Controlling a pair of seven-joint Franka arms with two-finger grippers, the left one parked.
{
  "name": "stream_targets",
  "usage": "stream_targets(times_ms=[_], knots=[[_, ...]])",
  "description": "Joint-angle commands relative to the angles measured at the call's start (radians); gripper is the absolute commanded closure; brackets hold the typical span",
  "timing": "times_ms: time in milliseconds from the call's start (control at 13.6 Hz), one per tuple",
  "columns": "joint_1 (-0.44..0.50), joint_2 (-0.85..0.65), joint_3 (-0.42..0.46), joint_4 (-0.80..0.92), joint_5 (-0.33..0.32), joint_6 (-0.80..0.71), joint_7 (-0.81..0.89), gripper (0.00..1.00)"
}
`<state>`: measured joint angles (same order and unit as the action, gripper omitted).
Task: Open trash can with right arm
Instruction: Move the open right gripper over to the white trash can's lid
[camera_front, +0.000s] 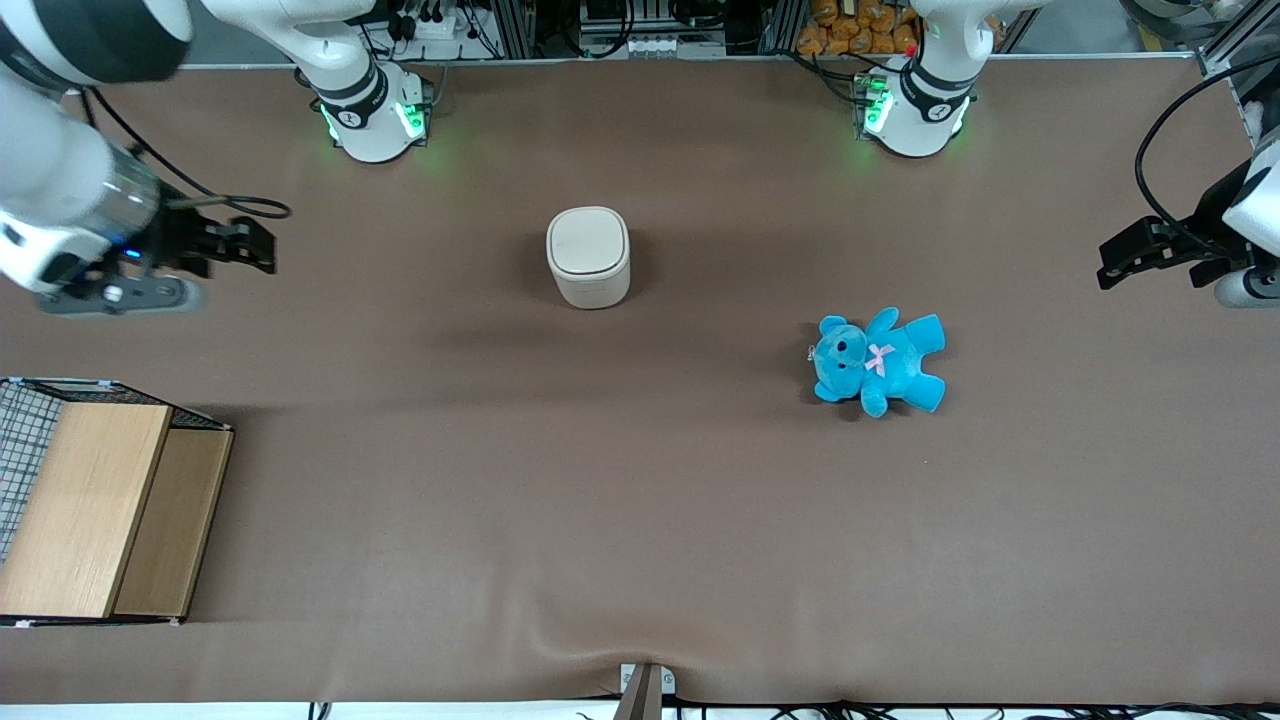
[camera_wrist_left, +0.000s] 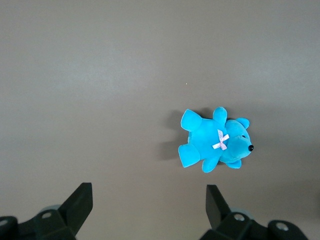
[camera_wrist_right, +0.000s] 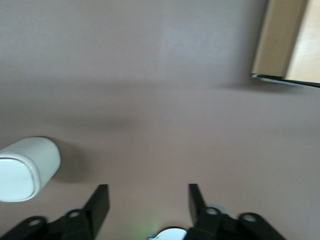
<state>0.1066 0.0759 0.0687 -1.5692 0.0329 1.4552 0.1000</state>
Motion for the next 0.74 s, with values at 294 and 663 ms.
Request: stream_targets(times_ms=[294,663], knots=[[0.152,0.036,-0.006,-0.087,0.073,0.085,0.251,0.63],[0.294,0.036,-0.006,-0.201,0.081,0.218,0.368,1.00]])
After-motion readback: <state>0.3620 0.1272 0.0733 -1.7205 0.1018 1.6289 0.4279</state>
